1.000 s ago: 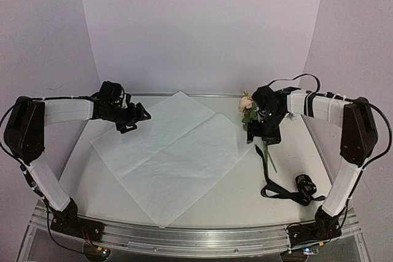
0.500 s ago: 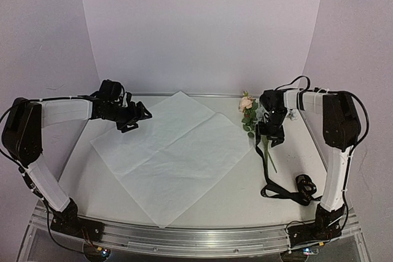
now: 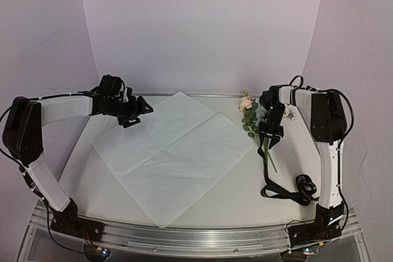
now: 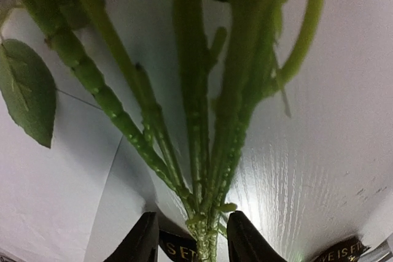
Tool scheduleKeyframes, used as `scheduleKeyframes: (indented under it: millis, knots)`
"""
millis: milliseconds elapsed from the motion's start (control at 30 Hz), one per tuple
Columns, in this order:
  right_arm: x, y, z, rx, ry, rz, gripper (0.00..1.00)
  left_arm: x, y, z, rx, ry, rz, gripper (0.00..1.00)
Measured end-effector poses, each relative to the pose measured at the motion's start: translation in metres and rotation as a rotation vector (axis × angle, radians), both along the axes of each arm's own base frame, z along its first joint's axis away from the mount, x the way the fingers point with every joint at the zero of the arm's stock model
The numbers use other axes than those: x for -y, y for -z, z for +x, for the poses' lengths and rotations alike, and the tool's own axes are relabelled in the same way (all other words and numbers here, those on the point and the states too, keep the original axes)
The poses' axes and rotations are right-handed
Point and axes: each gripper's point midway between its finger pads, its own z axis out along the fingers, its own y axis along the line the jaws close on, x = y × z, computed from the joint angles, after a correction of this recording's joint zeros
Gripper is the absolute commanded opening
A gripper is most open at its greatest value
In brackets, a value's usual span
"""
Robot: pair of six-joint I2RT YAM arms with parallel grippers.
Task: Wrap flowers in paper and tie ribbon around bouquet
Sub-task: Pick up the fake flower from the center of the board.
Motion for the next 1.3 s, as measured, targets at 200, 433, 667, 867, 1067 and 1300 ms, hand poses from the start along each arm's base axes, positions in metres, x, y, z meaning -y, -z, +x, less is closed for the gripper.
scheduleKeyframes:
  millis: [200,433,667,867,1067,1300]
  knots:
    - [0.003,-0.003,-0.014,-0.091,0.039,-0.026,0.25,0.004,-0.007,0.004,0.011,0.004,-0.010,0.79]
    - [-0.002,0.003,-0.022,-0.168,0.073,-0.004,0.27,0.005,-0.008,0.004,0.009,0.005,-0.009,0.79]
    - [-0.007,0.005,-0.020,-0.199,0.128,0.053,0.24,0.004,-0.008,0.004,0.006,-0.001,-0.014,0.79]
    - [-0.008,0.004,-0.018,-0.213,0.158,0.096,0.39,0.004,-0.010,0.004,0.007,-0.005,-0.020,0.79]
    - [-0.004,0.005,-0.030,-0.203,0.087,0.102,0.50,0.004,-0.009,0.001,0.007,-0.005,-0.021,0.78]
    - [-0.004,-0.003,-0.027,-0.162,-0.005,0.121,0.45,0.004,-0.007,0.000,0.003,-0.004,-0.021,0.78]
